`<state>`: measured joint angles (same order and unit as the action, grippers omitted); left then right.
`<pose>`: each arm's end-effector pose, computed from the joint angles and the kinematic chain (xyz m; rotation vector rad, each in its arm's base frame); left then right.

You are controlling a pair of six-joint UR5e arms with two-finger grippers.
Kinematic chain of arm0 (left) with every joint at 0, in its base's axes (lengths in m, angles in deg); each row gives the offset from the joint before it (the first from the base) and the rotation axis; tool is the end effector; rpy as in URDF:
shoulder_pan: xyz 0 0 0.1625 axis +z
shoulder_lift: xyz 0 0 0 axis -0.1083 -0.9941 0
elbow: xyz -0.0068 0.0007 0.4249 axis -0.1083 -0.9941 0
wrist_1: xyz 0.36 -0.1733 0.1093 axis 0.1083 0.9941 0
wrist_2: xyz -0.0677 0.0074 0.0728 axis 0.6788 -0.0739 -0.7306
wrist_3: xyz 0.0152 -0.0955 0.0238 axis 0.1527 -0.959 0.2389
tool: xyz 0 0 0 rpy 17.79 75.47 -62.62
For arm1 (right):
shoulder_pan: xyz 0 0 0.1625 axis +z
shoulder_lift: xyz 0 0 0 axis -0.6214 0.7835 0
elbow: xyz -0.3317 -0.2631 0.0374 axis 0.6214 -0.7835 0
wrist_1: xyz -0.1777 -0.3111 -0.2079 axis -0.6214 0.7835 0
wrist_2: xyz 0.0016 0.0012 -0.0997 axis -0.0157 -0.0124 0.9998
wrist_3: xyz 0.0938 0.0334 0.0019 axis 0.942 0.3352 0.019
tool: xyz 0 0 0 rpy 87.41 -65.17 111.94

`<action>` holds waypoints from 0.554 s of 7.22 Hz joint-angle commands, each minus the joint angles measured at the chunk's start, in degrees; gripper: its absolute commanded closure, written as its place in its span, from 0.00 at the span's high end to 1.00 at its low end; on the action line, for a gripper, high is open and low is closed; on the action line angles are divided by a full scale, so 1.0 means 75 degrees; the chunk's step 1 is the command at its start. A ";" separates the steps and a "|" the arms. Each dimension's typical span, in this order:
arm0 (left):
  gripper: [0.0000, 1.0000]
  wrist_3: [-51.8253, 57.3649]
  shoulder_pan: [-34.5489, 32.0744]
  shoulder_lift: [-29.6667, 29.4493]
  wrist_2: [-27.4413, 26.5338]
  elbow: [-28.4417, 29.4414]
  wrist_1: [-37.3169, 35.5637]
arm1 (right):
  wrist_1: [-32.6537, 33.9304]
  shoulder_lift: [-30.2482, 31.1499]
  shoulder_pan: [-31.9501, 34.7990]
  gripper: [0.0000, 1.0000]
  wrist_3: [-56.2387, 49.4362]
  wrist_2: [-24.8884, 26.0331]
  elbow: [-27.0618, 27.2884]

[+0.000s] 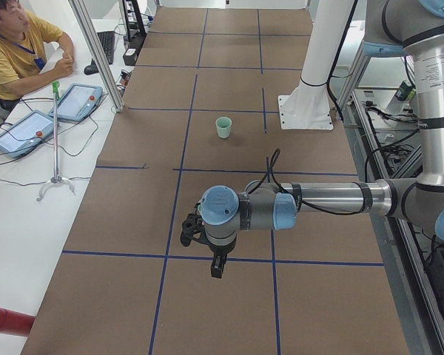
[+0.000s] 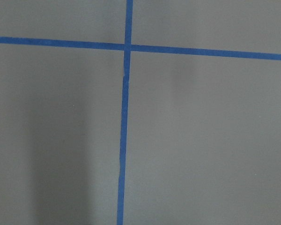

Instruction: Stack cups

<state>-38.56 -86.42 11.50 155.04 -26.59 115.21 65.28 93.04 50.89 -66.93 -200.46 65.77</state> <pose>-0.0816 -0.3935 0.6607 0.0726 0.7766 0.1820 0.0652 -0.4296 0.6304 -0.0151 -0.6859 -0.0385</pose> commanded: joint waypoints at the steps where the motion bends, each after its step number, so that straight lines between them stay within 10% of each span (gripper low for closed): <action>1: 1.00 0.0012 0.0000 -0.0040 0.0035 -0.0093 0.0012 | 0.0000 0.0000 -0.0002 1.00 0.0000 0.0000 0.0000; 4: 1.00 0.0012 0.0047 -0.0461 0.0047 -0.0165 0.0105 | 0.0000 0.0000 0.0009 1.00 0.0000 0.0000 0.0000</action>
<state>-38.55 -86.27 8.93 155.30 -27.67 115.52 65.28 93.04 50.95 -66.93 -200.46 65.77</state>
